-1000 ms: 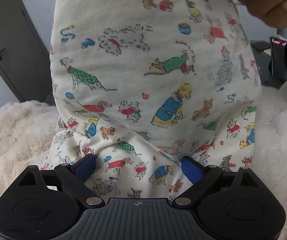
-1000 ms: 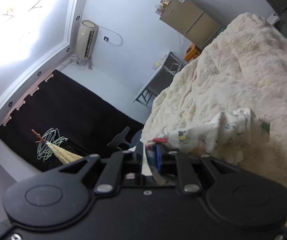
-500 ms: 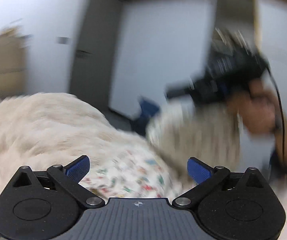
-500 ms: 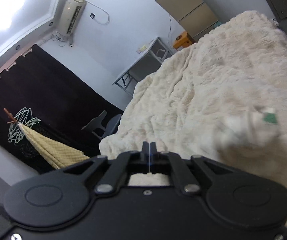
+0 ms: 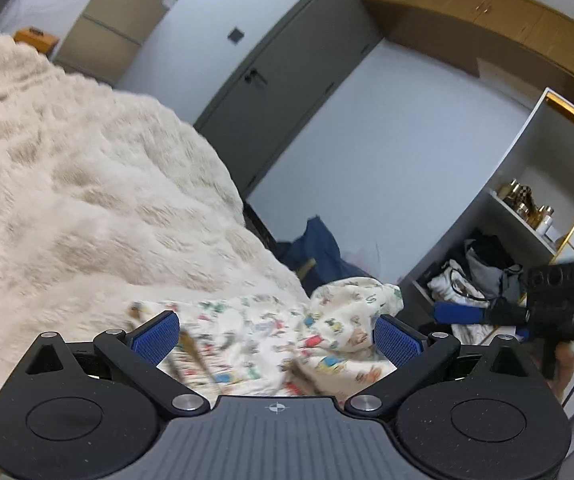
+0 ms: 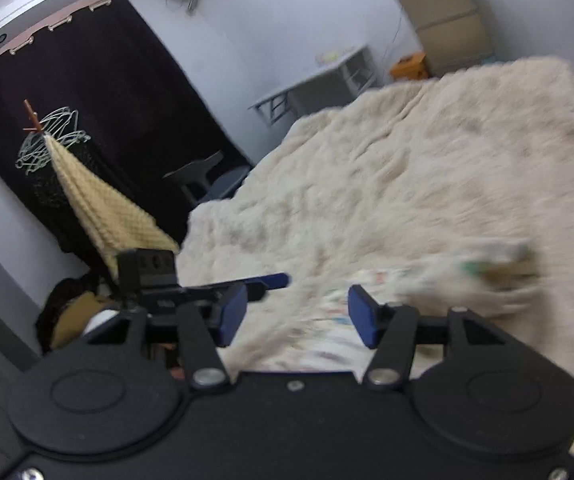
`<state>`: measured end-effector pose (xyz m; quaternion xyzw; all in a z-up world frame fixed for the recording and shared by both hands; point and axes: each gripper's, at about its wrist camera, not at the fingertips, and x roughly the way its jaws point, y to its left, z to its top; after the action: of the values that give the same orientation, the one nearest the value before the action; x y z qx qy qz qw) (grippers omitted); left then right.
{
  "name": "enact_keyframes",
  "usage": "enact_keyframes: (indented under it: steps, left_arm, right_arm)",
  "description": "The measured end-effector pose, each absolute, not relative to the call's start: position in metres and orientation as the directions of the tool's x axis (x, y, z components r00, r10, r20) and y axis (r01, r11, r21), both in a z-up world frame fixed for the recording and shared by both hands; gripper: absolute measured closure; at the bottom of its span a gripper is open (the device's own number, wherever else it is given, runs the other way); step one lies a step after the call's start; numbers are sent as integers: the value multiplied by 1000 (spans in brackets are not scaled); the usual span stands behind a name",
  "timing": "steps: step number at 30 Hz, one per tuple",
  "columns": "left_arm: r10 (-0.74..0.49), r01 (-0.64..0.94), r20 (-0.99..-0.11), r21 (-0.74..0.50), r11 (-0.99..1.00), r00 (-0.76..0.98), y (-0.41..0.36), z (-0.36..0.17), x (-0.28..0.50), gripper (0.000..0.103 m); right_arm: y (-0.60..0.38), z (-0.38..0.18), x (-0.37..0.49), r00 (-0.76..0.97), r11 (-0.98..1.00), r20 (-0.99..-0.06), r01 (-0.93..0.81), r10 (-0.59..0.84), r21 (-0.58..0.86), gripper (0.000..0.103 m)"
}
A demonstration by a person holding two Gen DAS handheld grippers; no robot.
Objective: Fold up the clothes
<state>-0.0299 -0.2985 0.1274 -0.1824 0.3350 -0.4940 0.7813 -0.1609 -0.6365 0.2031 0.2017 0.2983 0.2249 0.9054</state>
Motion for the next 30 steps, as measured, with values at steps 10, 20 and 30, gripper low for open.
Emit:
enact_keyframes:
  steps: [10,20,30]
  left_arm:
    - [-806,777,-561,-416,472,189,-401,131,-29,0]
    - [-708,939,-668,-39,341,230,-452,130,-68,4]
    - [-741,833,-664,-348,430,105,-506,162,-50,90]
  right_arm:
    - [-591,110,-203,674,905,-611,-376,416,201,50]
    - [-609,108,-209,683,899,-589,-379,433,222,48]
    - [-697,99,-199,812,918,-494,-121,310,377,47]
